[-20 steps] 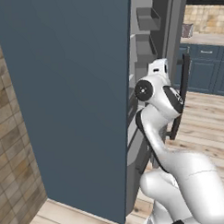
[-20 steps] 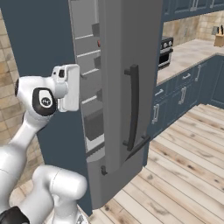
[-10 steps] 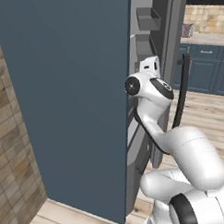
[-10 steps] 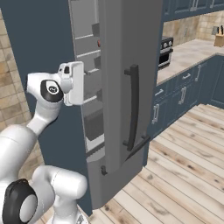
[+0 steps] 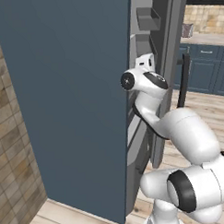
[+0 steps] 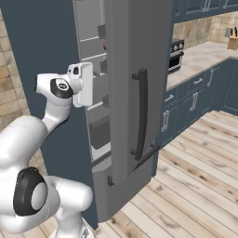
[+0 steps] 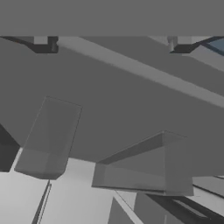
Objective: Move the hot dog bun to the plate on the dining table and place the condiment next to that plate. Then navigate to the fridge and take the sausage and place it on the plate as well.
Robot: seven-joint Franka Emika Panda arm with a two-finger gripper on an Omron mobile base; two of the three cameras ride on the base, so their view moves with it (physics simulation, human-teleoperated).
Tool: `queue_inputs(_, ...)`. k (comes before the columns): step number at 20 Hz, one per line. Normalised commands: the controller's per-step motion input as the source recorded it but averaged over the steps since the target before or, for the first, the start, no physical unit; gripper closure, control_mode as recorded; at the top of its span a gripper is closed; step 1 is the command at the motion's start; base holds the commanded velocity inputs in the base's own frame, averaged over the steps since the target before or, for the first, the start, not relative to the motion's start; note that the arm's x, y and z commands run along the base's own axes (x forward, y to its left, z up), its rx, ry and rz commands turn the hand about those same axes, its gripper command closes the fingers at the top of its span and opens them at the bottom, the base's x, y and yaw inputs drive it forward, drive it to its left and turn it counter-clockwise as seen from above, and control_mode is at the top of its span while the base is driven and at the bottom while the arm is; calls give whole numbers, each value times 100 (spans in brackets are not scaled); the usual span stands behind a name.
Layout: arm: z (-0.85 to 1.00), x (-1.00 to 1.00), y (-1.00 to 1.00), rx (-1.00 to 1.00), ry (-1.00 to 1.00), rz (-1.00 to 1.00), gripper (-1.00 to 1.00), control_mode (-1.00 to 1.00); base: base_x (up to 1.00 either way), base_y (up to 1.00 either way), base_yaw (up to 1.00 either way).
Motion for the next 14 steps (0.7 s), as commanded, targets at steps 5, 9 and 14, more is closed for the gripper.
queue_inputs(5,-7,36,-7,0,0,0,-100,-100,0,0,0)
queue_inputs(9,-12,38,-24,0,-1,0,-100,-100,0,0,0)
queue_inputs(14,-10,28,-50,0,-4,0,-100,-100,0,0,0)
